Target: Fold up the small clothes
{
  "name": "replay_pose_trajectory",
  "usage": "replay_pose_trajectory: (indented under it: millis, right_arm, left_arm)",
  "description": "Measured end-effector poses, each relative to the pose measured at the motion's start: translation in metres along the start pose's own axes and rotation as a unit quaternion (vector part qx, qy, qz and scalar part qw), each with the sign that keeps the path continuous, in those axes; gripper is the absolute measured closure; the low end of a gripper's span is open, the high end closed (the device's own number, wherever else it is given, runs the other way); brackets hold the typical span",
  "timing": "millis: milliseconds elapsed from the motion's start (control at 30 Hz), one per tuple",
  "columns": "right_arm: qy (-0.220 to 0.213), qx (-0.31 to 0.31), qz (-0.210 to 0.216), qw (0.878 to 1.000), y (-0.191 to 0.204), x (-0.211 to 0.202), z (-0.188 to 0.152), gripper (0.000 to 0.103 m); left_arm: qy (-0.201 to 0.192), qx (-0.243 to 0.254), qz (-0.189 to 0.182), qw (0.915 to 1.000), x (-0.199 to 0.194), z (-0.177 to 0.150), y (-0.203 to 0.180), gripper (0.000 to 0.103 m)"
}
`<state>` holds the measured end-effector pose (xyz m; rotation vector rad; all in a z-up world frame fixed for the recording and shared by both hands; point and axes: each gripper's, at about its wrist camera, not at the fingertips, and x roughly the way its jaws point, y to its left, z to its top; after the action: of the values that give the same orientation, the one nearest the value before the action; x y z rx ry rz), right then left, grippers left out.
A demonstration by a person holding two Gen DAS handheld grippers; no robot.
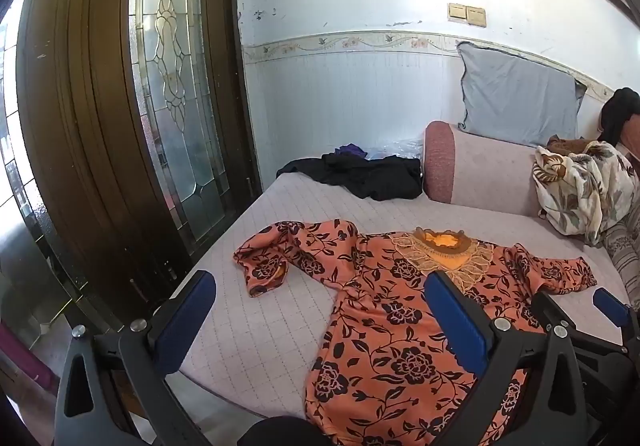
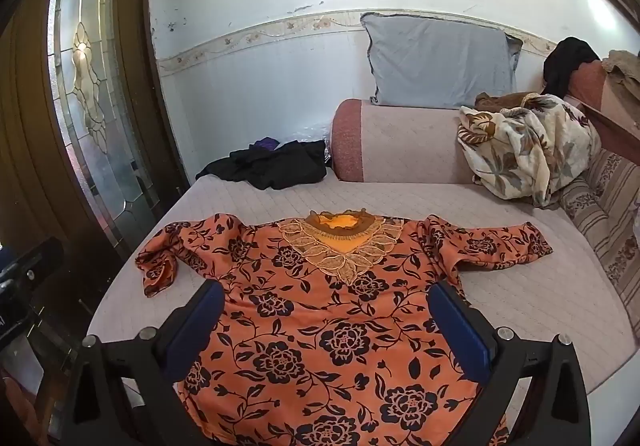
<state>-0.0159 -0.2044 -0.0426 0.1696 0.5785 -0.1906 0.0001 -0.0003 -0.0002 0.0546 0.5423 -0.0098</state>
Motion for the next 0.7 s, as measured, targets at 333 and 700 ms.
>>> replay_pose_trajectory:
  millis: [333,700]
  right_arm:
    - [0.003,0.007,0.000,1.000,-0.008,0.005,-0.004,0.000]
    - [0.021,0.020,-0.021,0.999,-0.020,0.012,-0.005,0.000]
  left_arm:
    - [0.006,0.029,-0.009,0.9995,0.005,-0.004,-0.017,0.000]
    - [0.033,0.043,-0.038,0.9978,0.018,-0.015,-0.034,0.000]
